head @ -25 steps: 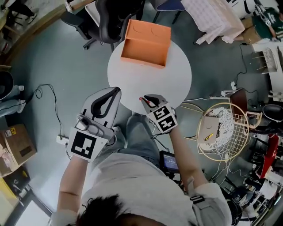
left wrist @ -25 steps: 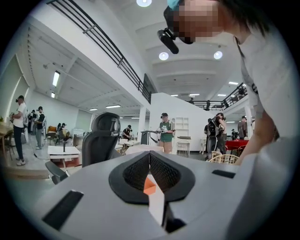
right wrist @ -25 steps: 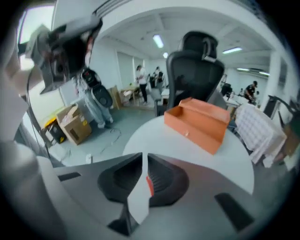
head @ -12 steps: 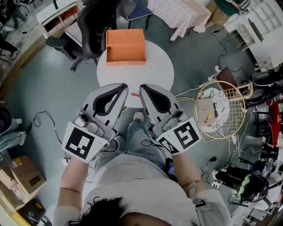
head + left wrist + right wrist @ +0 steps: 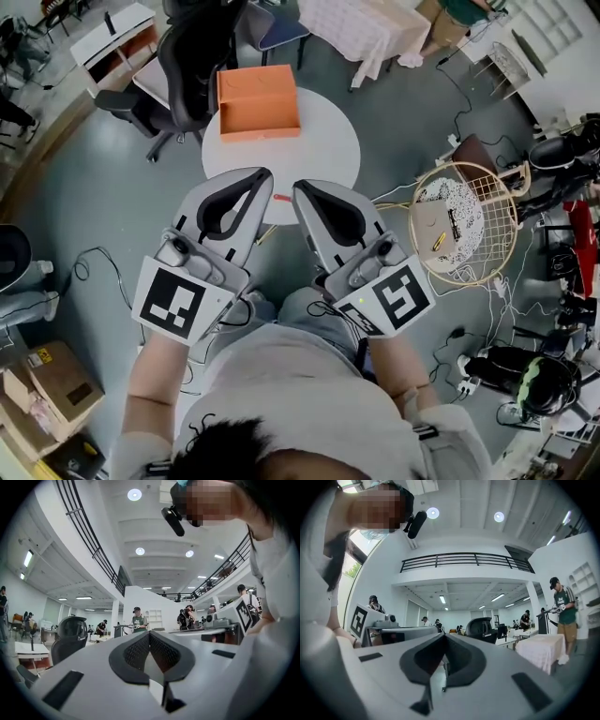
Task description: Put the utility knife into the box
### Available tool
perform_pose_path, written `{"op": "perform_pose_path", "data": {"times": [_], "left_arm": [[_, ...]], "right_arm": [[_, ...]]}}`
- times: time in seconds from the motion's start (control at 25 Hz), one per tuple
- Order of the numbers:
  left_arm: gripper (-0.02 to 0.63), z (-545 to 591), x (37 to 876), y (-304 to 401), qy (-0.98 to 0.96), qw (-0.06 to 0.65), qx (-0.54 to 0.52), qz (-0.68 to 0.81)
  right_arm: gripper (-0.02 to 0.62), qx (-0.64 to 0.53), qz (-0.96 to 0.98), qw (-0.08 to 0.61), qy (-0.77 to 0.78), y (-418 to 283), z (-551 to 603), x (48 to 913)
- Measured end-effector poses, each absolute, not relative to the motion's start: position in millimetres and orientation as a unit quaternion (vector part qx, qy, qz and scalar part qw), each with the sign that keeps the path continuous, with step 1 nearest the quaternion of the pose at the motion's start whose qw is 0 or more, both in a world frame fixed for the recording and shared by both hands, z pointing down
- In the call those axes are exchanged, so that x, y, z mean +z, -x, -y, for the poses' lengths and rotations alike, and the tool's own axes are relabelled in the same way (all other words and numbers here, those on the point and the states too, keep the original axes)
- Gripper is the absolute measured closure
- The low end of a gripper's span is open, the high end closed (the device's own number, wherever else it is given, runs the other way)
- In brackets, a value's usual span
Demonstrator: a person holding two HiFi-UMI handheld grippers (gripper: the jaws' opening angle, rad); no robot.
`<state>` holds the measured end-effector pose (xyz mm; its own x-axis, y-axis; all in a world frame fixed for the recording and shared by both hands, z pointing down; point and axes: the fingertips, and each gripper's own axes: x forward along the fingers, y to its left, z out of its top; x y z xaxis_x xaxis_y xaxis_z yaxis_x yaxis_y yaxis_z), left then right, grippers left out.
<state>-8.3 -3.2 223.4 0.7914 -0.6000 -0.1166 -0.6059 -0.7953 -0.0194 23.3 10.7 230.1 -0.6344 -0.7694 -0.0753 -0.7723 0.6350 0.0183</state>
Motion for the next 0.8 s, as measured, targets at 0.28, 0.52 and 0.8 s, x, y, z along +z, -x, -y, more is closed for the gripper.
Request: {"op": "perform_pose_path", "data": {"times": [0.28, 0.52, 0.8], "left_arm": [[0.595, 0.7, 221.2, 3.1, 0.940, 0.026, 0.053, -0.336], [0.595, 4.0, 218.4, 0.3, 0.937, 0.030, 0.064, -0.343], [0.595, -4.9, 215.3, -9.3, 0.936, 0.040, 0.062, -0.344]], "right_arm": [[0.589, 0.033, -0.909, 0.031, 0.414, -28.9, -14.8, 220.1], [0.589, 0.033, -0.910, 0.029, 0.412, -30.1, -11.9, 218.9], [0.589, 0.039, -0.910, 0.033, 0.412, -38.7, -19.5, 213.7]]}}
